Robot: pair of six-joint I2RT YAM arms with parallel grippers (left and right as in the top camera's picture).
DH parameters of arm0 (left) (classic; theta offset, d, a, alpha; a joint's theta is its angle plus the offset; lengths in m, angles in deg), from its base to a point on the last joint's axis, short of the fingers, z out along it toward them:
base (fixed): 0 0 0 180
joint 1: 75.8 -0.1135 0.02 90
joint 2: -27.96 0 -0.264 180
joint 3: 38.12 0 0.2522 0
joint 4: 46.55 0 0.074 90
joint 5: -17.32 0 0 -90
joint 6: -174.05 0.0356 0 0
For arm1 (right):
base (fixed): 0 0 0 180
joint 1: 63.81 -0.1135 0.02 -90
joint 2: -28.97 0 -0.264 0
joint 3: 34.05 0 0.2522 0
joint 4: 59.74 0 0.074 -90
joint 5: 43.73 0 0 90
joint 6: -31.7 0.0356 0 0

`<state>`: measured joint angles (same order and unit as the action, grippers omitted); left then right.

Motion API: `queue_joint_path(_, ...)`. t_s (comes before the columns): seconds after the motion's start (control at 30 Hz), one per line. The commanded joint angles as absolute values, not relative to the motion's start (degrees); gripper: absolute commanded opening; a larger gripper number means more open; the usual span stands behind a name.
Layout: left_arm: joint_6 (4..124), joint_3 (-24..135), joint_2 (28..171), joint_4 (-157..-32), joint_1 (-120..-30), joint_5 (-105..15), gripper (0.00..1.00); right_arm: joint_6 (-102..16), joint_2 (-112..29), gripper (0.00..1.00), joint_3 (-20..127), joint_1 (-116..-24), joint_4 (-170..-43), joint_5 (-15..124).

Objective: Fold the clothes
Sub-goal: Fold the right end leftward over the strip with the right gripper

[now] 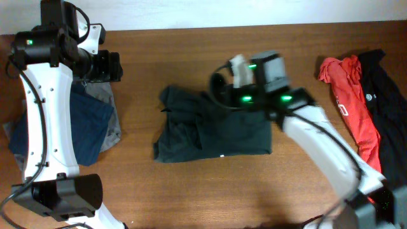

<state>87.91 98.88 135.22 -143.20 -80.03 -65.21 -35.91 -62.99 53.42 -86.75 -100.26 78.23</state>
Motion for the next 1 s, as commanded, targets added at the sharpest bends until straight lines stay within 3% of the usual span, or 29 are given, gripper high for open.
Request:
queue_joint_path(0.0, 88.8, 100.1, 133.7, -143.2, -80.9, -65.6, 0.83, -29.3, -67.5, 0.04, 53.7, -92.1, -94.5, 77.3)
queue_joint_path(0.23, 88.8, 100.1, 133.7, -143.9, -81.6, -65.6, 0.84, -26.4, -75.4, 0.06, 53.7, -99.8, -86.9, 73.0)
queue_joint_path(0.27, 88.8, 100.1, 133.7, -143.9, -81.6, -65.6, 0.84, -26.5, -76.1, 0.11, 53.7, -100.3, -86.9, 72.4)
queue_joint_path(0.33, 88.8, 100.1, 133.7, -143.9, -81.6, -65.6, 0.84, -26.5, -76.5, 0.36, 53.7, -100.6, -86.7, 72.1)
queue_joint_path(0.53, 88.8, 100.1, 133.7, -143.9, -81.6, -65.6, 0.84, -29.9, -72.5, 0.46, 53.8, -95.7, -86.3, 74.8)
queue_joint_path(0.73, 88.8, 100.1, 133.7, -143.9, -81.6, -65.0, 0.86, -35.2, -66.5, 0.59, 53.8, -86.9, -97.2, 76.2)
queue_joint_path(0.9, 88.9, 99.1, 133.7, -144.0, -81.6, -60.2, 0.87, -42.0, -65.6, 0.63, 53.8, -77.4, -111.7, 75.5)
queue_joint_path(0.97, 90.2, 97.2, 133.7, -144.1, -81.2, -56.1, 0.87, -45.0, -66.3, 0.52, 53.8, -74.8, -115.8, 75.5)
